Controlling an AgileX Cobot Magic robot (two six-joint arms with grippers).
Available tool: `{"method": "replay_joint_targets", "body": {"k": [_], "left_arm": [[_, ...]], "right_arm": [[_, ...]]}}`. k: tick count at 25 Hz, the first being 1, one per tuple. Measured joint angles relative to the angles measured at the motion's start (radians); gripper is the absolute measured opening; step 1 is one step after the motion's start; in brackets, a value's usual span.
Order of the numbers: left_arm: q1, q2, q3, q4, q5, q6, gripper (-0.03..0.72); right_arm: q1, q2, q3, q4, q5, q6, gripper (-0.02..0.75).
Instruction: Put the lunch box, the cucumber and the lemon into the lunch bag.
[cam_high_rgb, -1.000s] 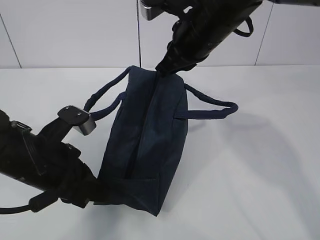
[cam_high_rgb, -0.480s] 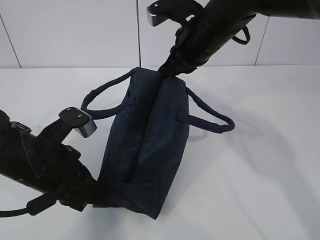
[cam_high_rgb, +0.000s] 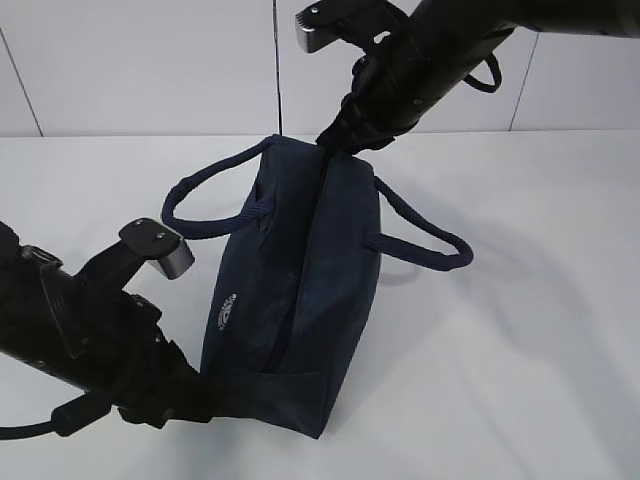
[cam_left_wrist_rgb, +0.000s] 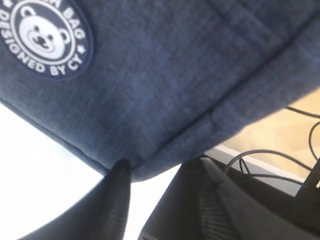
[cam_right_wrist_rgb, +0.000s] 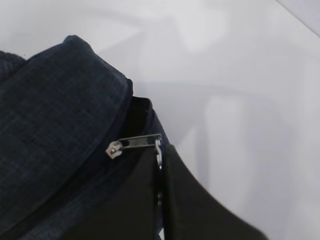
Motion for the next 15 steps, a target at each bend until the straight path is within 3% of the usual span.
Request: {"method": "replay_joint_targets", "body": {"k": [4, 15], "left_arm": [[0.0, -0.005, 0.0, -0.002, 0.013, -0.007, 0.305], [0.075, -0.341, 0.0, 0.009, 0.052, -0.179, 0.325]], "right_arm": [[-0.002, 0.0, 0.0, 0.002, 0.006, 0.0, 0.0], [-0.002, 0.0, -0.002, 0.002, 0.022, 0.002, 0.0]]}}
